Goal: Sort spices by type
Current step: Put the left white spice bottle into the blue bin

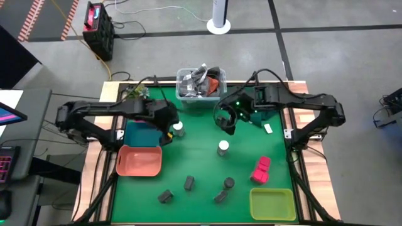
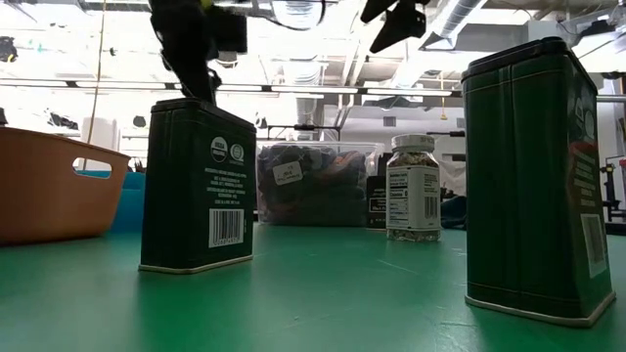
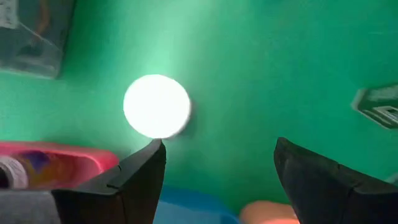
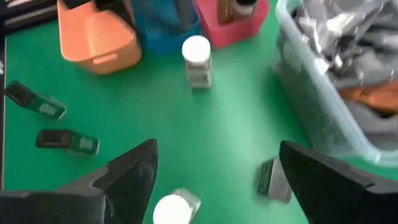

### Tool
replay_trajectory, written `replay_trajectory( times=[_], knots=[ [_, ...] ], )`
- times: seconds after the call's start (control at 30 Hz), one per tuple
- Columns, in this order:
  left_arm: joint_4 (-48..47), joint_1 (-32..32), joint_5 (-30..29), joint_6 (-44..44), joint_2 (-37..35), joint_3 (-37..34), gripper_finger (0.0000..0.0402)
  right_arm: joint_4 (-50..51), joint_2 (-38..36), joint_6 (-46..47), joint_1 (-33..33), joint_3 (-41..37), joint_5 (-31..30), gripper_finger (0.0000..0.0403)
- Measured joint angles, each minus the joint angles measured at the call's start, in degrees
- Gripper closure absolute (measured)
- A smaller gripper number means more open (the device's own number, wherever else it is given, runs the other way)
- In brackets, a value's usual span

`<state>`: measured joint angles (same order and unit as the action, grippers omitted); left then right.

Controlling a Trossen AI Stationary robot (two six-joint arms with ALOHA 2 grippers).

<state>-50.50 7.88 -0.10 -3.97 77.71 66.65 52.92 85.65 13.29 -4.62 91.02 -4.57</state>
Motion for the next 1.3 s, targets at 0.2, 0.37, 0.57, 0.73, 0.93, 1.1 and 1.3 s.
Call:
replay_trajectory(
  times=[0.2, 0.37, 0.57, 0.73, 0.93, 1.1, 1.3],
  knots=[
    [2.34, 5.96, 3.2, 6.78, 3.4, 0.0, 0.0115, 2.15, -0.55, 3.79, 2.29, 0.02, -1.69, 0.0042],
    [2.68, 8.86, 7.88, 11.2, 5.66, 0.0, 0.0115, 3.46, -0.61, 6.71, 4.58, 0.04, -2.83, 0.0042],
    [5.53, 9.25, 9.01, 13.63, 6.93, -0.02, 0.0115, 3.65, -0.61, 9.09, 6.24, 0.04, -5.02, 0.0042],
    [7.39, 9.12, 8.38, 14.29, 8.26, -0.07, 0.0115, 3.33, -0.61, 9.43, 6.5, 0.07, -6.01, 0.0042],
    [7.43, 8.94, 8.17, 17.26, 11.5, -0.07, 0.0115, 3.13, -0.61, 9.37, 5.89, 0.07, -6.04, 0.0042],
    [7.11, 8.71, 7.2, 17.4, 12.7, -0.07, 0.0123, 3.18, -0.61, 9.37, 5.88, 0.07, -6.04, 0.0042],
    [6.18, 8.55, 6.25, 16.75, 12.55, -0.07, 0.0185, 3.21, -0.59, 9.17, 5.88, 0.07, -6.04, 0.0042]
  ],
)
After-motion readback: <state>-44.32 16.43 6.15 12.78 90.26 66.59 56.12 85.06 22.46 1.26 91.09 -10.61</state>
